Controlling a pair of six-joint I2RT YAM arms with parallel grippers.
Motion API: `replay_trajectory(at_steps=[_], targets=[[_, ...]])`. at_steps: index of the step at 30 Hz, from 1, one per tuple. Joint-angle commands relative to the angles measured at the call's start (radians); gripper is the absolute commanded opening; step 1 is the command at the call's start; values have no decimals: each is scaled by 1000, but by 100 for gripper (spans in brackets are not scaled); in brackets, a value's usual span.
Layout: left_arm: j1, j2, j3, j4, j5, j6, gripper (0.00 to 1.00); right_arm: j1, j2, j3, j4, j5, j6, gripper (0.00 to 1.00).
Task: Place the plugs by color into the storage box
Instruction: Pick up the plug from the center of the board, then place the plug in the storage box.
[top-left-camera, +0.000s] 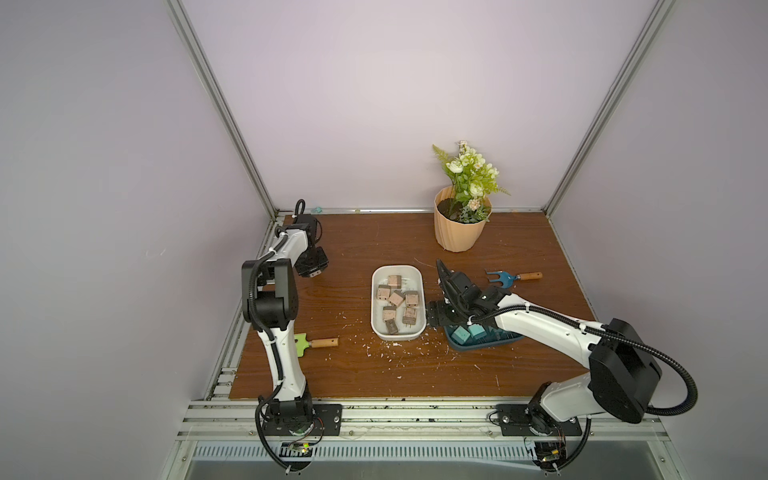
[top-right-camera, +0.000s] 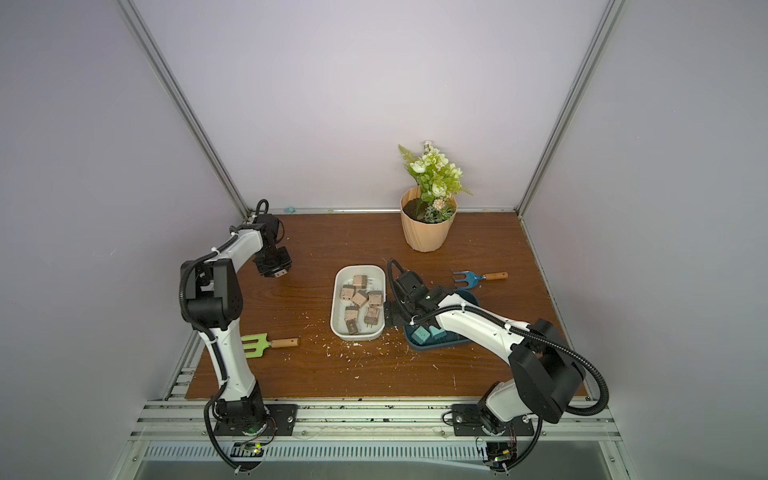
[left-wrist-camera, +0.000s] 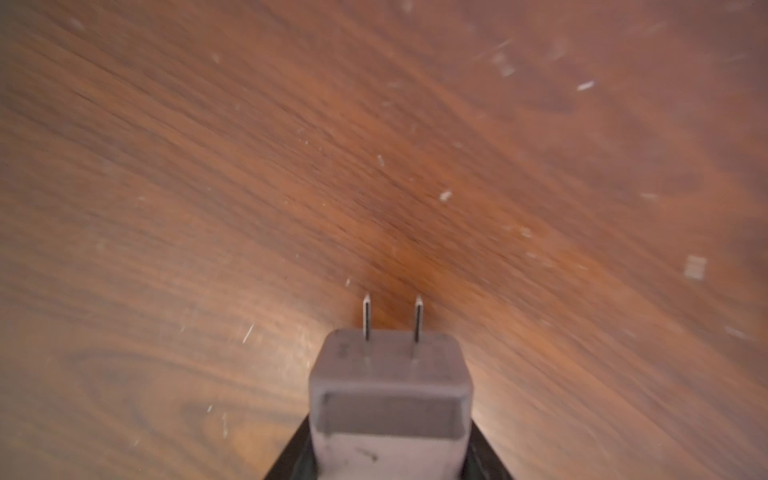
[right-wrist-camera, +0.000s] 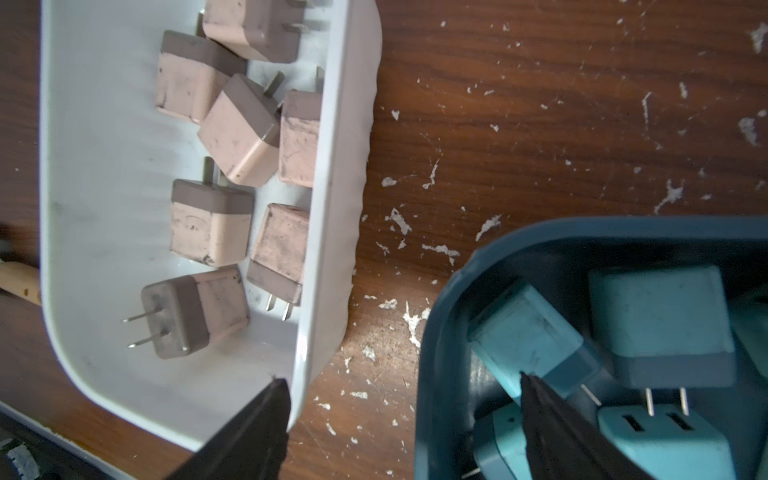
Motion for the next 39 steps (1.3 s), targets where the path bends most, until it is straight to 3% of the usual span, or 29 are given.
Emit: replay_trajectory(at_steps=[1,7,12,15,20,29,39], targets=[[-51,-95,-1,-28,72,23,38,6,-32,5,-4,24,3,89],[-211,-206,-58,-40,125,-28,31,6,-30,18,-9,32,0,89],[-398,-272,-117,-39,144,-101,30,6,-50,7,-10,36,10,89],[-501,-290,-133,-36,137,-140,26,7,-68,-10,-10,35,18,89],[-619,-274,-132,-35,105,-174,26,6,-105,-46,-10,37,32,89],[-702,-142,-114,-3,67,-160,26,6,-149,-70,-30,45,47,89],[-725,-1,-56,27,55,-165,31,7,-152,-74,-34,49,51,89]])
